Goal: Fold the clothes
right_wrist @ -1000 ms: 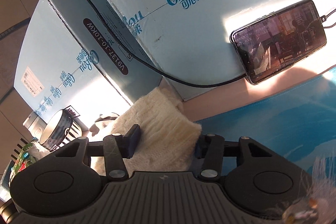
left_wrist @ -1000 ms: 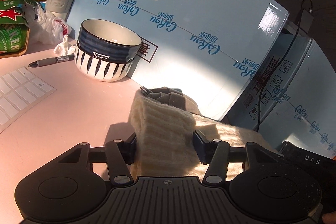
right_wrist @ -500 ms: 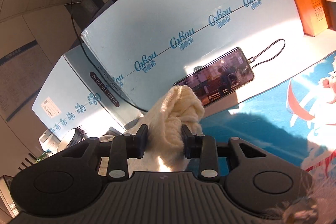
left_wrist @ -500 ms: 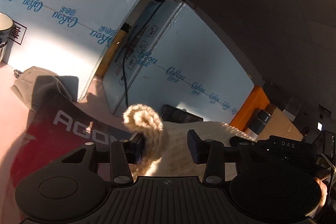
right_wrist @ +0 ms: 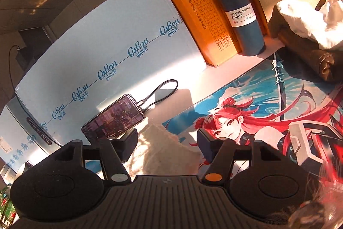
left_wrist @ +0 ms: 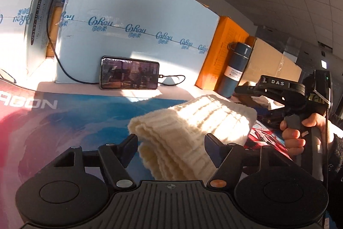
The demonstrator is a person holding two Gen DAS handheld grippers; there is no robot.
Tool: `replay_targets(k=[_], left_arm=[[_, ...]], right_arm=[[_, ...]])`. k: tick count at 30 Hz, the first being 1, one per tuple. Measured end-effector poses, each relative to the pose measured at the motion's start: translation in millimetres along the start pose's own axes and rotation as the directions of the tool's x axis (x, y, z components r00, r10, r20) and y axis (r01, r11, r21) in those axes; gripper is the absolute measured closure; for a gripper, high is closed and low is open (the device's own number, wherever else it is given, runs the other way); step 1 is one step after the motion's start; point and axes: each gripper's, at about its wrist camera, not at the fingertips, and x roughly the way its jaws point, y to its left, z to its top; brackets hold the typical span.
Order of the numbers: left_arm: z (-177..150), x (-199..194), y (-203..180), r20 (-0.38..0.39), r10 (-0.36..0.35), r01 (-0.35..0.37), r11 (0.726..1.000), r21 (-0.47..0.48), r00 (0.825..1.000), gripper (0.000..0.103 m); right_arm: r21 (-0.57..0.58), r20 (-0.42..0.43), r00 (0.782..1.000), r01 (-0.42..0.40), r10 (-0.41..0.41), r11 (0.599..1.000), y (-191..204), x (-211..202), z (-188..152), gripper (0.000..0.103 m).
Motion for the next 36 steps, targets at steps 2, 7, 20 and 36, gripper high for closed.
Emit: replay_targets(k=[2, 7, 20, 36], left_arm=[[3, -2, 8, 0.004, 0.031, -0.031, 0.999, -0.037, 1.000, 0.025], [10, 16, 14, -0.057, -0.028, 0.022, 0.995, -0.097, 0.998, 0.023], [6, 19, -43, 0.069, -0.093, 0.075, 0.969, 0.234, 0.993, 0.081], [-79, -47, -135, -0.197, -0.394, 0.373, 0.439, 0.817, 0.898, 0.077]], right_arm=[[-0.021, 0.023, 1.000, 0.002, -0.001, 1.000, -2, -5, 6, 0.024], [0.033, -0.070, 0.997, -0.029, 0.032, 0.999, -8, -1, 12, 0.023], [0.216, -0.292, 0.939, -0.122, 0.183, 0.969, -34, 17, -12, 0.022], [0.412, -0.075, 0.970, -0.183, 0.233, 0.893, -100, -82, -12, 0.015]])
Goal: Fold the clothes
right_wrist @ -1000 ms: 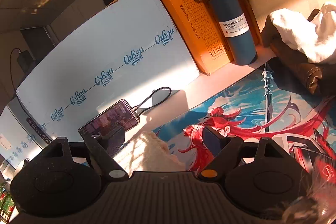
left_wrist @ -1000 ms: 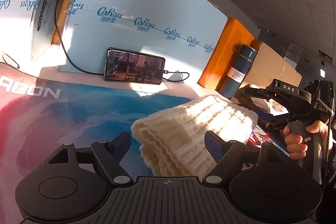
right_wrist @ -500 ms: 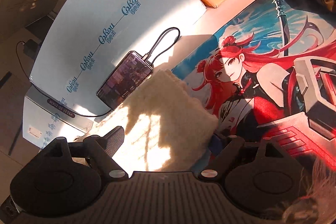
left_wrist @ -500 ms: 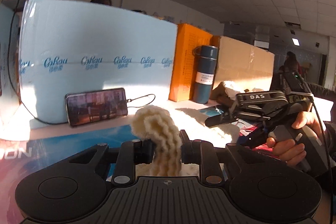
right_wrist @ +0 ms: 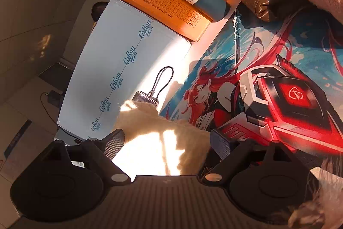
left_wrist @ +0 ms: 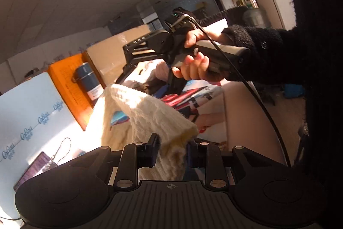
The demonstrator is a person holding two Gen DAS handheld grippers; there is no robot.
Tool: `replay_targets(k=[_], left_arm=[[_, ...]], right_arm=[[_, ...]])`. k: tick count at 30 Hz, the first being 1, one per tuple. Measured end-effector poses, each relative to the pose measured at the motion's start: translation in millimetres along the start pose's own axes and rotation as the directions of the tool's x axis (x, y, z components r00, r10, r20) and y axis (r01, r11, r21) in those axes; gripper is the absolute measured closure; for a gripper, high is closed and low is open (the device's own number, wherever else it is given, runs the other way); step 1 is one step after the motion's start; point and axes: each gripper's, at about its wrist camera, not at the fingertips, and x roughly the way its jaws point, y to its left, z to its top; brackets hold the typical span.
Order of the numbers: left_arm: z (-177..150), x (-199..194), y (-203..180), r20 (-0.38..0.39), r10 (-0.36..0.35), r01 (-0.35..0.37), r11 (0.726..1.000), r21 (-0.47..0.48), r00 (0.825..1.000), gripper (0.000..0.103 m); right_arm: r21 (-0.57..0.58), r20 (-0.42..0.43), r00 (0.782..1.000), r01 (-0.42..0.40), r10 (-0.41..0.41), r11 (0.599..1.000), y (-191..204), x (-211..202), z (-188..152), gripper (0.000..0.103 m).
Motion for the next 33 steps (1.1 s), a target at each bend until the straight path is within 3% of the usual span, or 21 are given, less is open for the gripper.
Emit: replay_targets(k=[3, 6, 7, 8, 10, 13, 14, 16, 17, 18, 19, 20, 22, 24, 25, 26, 27, 28, 30, 32, 33], left_arm=[[-7, 0, -3, -0.060, -0.064, 0.062, 0.998, -0.021, 0.996, 0.077], [-12, -8, 4, -0.055, -0.108, 0.103, 0.990, -0.092, 0.993, 0.073], [-13, -12, 9, -0.039, -0.129, 0.123, 0.984, -0.131, 0.991, 0.062], [-14, -18, 15, -0.012, -0.140, 0.136, 0.975, -0.176, 0.990, 0.044], [-17, -31, 29, 0.062, -0.143, 0.154, 0.951, -0.269, 0.988, 0.023], [-23, -51, 57, 0.186, -0.096, 0.167, 0.893, -0.419, 0.978, 0.016], [-27, -49, 68, 0.158, -0.019, 0.094, 0.871, -0.481, 0.987, 0.013], [-35, -45, 90, 0.085, 0.131, -0.055, 0.803, -0.594, 0.988, 0.011], [-40, -38, 99, -0.016, 0.202, -0.166, 0.757, -0.632, 0.979, 0.011], [-45, -30, 107, -0.119, 0.266, -0.277, 0.701, -0.657, 0.957, 0.011], [-50, -23, 116, -0.223, 0.320, -0.383, 0.638, -0.668, 0.921, 0.012], [-57, -14, 126, -0.282, 0.317, -0.422, 0.594, -0.685, 0.905, 0.012], [-63, -3, 132, -0.293, 0.258, -0.390, 0.582, -0.714, 0.921, 0.013], [-63, 12, 129, -0.304, 0.203, -0.363, 0.610, -0.705, 0.931, 0.019], [-62, 15, 127, -0.309, 0.199, -0.363, 0.627, -0.689, 0.930, 0.041], [-61, 18, 126, -0.314, 0.195, -0.363, 0.644, -0.674, 0.929, 0.056], [-59, 21, 125, -0.319, 0.192, -0.363, 0.660, -0.658, 0.928, 0.062], [-58, 23, 123, -0.324, 0.189, -0.362, 0.675, -0.642, 0.927, 0.076], [-61, 17, 125, -0.318, 0.212, -0.375, 0.662, -0.649, 0.924, 0.083], [-65, 10, 129, -0.351, 0.279, -0.445, 0.655, -0.611, 0.894, 0.093], [-67, 6, 132, -0.366, 0.312, -0.478, 0.649, -0.591, 0.877, 0.093]], right_arm=[[0.009, 0.035, 0.999, 0.015, -0.016, 1.000, -3, -15, -2, 0.014], [-0.007, 0.073, 0.996, 0.053, -0.053, 0.999, -6, -29, -1, 0.008], [-0.014, 0.076, 0.995, 0.068, -0.067, 0.998, -7, -31, -1, 0.008], [-0.016, 0.075, 0.994, 0.077, -0.075, 0.997, -9, -33, -1, 0.008], [-0.009, 0.050, 0.994, 0.096, -0.096, 0.995, -14, -31, -3, 0.008], [-0.027, 0.013, 0.993, 0.119, -0.119, 0.993, -17, -25, -12, 0.008], [-0.038, 0.007, 0.992, 0.130, -0.129, 0.991, -17, -23, -14, 0.008], [-0.078, 0.020, 0.987, 0.160, -0.158, 0.984, -14, -19, -19, 0.008], [-0.094, 0.025, 0.985, 0.170, -0.168, 0.981, -12, -17, -20, 0.008], [-0.109, 0.030, 0.984, 0.180, -0.178, 0.978, -10, -16, -22, 0.008], [-0.127, 0.038, 0.981, 0.193, -0.189, 0.973, -8, -14, -23, 0.008], [-0.149, 0.051, 0.977, 0.212, -0.207, 0.966, -6, -14, -24, 0.008], [-0.198, 0.090, 0.964, 0.265, -0.252, 0.944, -4, -13, -25, 0.011], [-0.247, 0.115, 0.953, 0.301, -0.281, 0.921, -1, -12, -28, 0.015], [-0.266, 0.117, 0.952, 0.306, -0.284, 0.914, -1, -12, -29, 0.020], [-0.283, 0.111, 0.953, 0.303, -0.283, 0.910, 0, -11, -30, 0.036], [-0.300, 0.101, 0.953, 0.302, -0.285, 0.905, 1, -9, -31, 0.051], [-0.321, 0.100, 0.949, 0.315, -0.298, 0.893, 3, -6, -33, 0.054], [-0.368, 0.101, 0.942, 0.335, -0.321, 0.867, 7, 0, -39, 0.068], [-0.381, 0.075, 0.952, 0.303, -0.298, 0.873, 10, 5, -43, 0.071], [-0.382, 0.056, 0.959, 0.278, -0.278, 0.881, 12, 7, -44, 0.073]])
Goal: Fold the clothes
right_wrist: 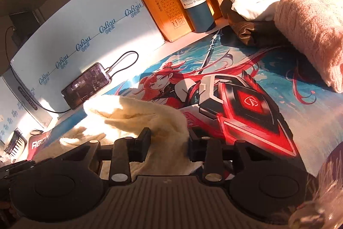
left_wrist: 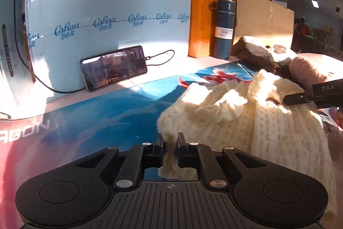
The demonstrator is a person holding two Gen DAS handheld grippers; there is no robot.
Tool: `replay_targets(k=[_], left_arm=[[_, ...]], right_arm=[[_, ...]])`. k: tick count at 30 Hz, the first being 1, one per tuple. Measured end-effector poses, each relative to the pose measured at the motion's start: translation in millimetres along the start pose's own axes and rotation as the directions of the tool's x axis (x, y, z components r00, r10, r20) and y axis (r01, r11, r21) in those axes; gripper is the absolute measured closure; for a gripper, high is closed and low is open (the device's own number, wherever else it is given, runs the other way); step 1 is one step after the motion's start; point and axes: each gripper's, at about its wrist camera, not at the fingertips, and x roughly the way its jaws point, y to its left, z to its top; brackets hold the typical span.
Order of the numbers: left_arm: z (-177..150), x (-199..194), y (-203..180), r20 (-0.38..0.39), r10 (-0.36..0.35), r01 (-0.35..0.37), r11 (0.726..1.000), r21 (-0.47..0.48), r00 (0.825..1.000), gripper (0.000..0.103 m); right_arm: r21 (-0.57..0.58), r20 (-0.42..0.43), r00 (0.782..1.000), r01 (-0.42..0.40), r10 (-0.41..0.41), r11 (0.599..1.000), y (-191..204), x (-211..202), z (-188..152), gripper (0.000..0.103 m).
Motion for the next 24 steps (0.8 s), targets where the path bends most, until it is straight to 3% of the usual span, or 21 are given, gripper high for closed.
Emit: replay_targets(k=[3, 7, 12, 15, 16, 17, 18, 20, 22, 24], left_arm=[[5, 1, 25, 0.013, 0.099, -0.099, 0.995, -0.013, 0.995, 0.093], [12, 10, 58, 0.013, 0.250, -0.249, 0.968, -0.012, 0.968, 0.093], [17, 24, 100, -0.017, 0.371, -0.370, 0.924, -0.096, 0.929, 0.091], [19, 14, 109, 0.026, 0.428, -0.423, 0.899, -0.114, 0.903, 0.074], [21, 4, 109, 0.069, 0.432, -0.421, 0.898, -0.125, 0.899, 0.053], [22, -6, 111, 0.102, 0.395, -0.380, 0.914, -0.141, 0.913, 0.032], [23, -16, 112, 0.135, 0.356, -0.336, 0.929, -0.155, 0.925, 0.028], [23, -29, 113, 0.149, 0.145, -0.124, 0.983, -0.137, 0.978, 0.027], [19, -29, 107, 0.113, -0.026, 0.034, 0.997, -0.062, 0.993, 0.025], [13, -21, 92, 0.036, -0.114, 0.112, 0.992, 0.053, 0.993, 0.025]], right_arm=[[-0.001, -0.040, 0.995, -0.091, 0.091, 0.996, 15, 9, -2, 0.075], [-0.034, -0.114, 0.974, -0.199, 0.194, 0.979, 53, 27, -10, 0.075], [-0.120, -0.148, 0.967, -0.225, 0.207, 0.967, 93, 47, -12, 0.070], [-0.181, -0.130, 0.975, -0.200, 0.179, 0.963, 105, 48, -7, 0.052], [-0.208, -0.123, 0.976, -0.204, 0.181, 0.957, 108, 47, -6, 0.048], [-0.233, -0.119, 0.976, -0.206, 0.183, 0.950, 111, 47, -4, 0.038], [-0.256, -0.117, 0.976, -0.209, 0.184, 0.944, 114, 48, -3, 0.033], [-0.292, -0.124, 0.975, -0.216, 0.187, 0.932, 121, 53, 2, 0.033], [-0.316, -0.142, 0.970, -0.233, 0.197, 0.919, 129, 62, 5, 0.030], [-0.319, -0.169, 0.964, -0.249, 0.204, 0.915, 138, 75, 8, 0.029]])
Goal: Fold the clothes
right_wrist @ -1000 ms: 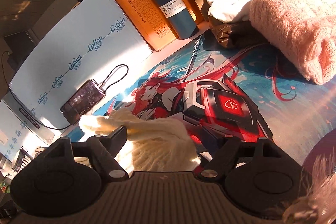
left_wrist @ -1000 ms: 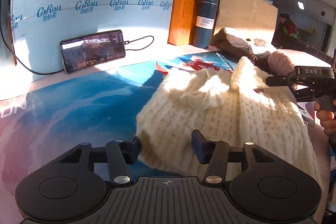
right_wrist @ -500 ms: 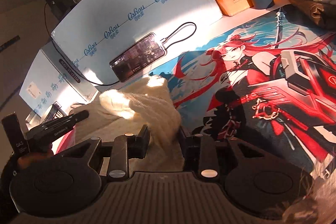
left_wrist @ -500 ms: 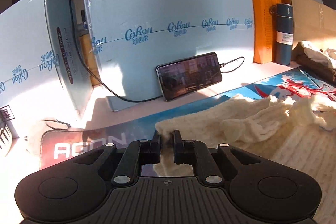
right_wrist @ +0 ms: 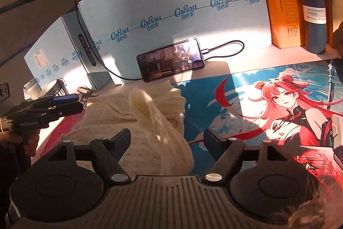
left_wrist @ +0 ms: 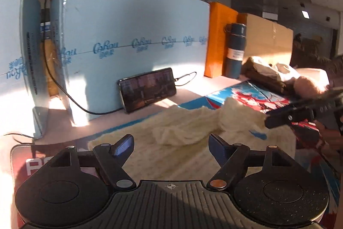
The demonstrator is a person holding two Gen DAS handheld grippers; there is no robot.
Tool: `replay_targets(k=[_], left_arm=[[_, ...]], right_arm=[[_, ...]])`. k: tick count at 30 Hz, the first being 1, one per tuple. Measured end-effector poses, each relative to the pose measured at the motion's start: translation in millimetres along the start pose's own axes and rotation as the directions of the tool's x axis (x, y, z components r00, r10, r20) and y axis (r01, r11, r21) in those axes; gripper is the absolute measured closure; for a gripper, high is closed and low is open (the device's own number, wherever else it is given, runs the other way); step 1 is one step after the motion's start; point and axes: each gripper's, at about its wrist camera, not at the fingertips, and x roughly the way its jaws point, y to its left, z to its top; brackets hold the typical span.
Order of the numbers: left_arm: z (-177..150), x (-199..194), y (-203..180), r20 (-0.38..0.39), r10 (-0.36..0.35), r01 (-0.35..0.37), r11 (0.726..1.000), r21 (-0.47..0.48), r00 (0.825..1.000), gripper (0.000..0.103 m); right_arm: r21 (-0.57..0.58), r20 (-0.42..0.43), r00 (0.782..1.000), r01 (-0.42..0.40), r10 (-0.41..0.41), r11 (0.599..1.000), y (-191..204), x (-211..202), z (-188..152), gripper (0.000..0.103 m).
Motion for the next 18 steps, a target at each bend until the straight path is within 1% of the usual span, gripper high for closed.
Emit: replay_targets(k=[1, 3, 4, 5, 6, 7, 8, 9, 10, 11, 12, 13, 15, 18], left_arm=[[-2, 9, -8, -0.064, -0.019, 0.022, 0.999, 0.043, 0.998, 0.025], [-5, 22, -17, -0.146, -0.056, 0.067, 0.995, 0.073, 0.988, 0.025], [-6, 25, -20, -0.167, -0.075, 0.089, 0.993, 0.078, 0.983, 0.025], [-8, 27, -21, -0.170, -0.099, 0.113, 0.991, 0.074, 0.980, 0.025], [-9, 26, -22, -0.159, -0.118, 0.131, 0.989, 0.076, 0.980, 0.027], [-11, 25, -23, -0.148, -0.136, 0.149, 0.986, 0.078, 0.980, 0.031], [-14, 25, -23, -0.144, -0.159, 0.172, 0.981, 0.085, 0.977, 0.041], [-17, 24, -23, -0.138, -0.173, 0.186, 0.979, 0.088, 0.975, 0.044], [-19, 22, -22, -0.129, -0.185, 0.197, 0.977, 0.087, 0.974, 0.054], [-19, 18, -20, -0.112, -0.193, 0.205, 0.974, 0.099, 0.975, 0.070], [-18, 13, -22, -0.096, -0.189, 0.200, 0.973, 0.117, 0.977, 0.082], [-17, 8, -23, -0.080, -0.185, 0.194, 0.971, 0.136, 0.979, 0.089], [-14, -5, -30, -0.046, -0.189, 0.194, 0.967, 0.165, 0.981, 0.091], [-9, -30, -46, 0.011, -0.228, 0.221, 0.952, 0.211, 0.974, 0.092]], right_arm=[[0.003, -0.012, 1.000, -0.006, 0.006, 1.000, 2, 7, 3, 0.029], [0.015, -0.033, 0.999, -0.014, 0.015, 1.000, 3, 21, 7, 0.029], [0.022, -0.043, 0.999, -0.019, 0.020, 1.000, 4, 28, 8, 0.029], [0.028, -0.054, 0.998, -0.023, 0.025, 0.999, 5, 35, 10, 0.030], [0.033, -0.063, 0.998, -0.017, 0.019, 0.999, 6, 41, 11, 0.034], [0.035, -0.070, 0.998, 0.001, 0.002, 0.999, 5, 44, 9, 0.039], [0.038, -0.077, 0.997, 0.018, -0.015, 0.999, 3, 45, 7, 0.055], [0.043, -0.077, 0.997, 0.032, -0.029, 0.999, 1, 45, 5, 0.064], [0.056, -0.070, 0.997, 0.037, -0.033, 0.998, -3, 43, 5, 0.068], [0.078, -0.061, 0.998, 0.033, -0.028, 0.996, -7, 41, 5, 0.073], [0.101, -0.049, 0.999, 0.028, -0.023, 0.995, -11, 38, 5, 0.076], [0.122, -0.034, 0.999, 0.030, -0.026, 0.992, -15, 34, 5, 0.077], [0.154, 0.007, 0.999, 0.044, -0.046, 0.987, -21, 23, 3, 0.080], [0.220, 0.057, 0.998, 0.028, -0.042, 0.975, -34, 7, -1, 0.080]])
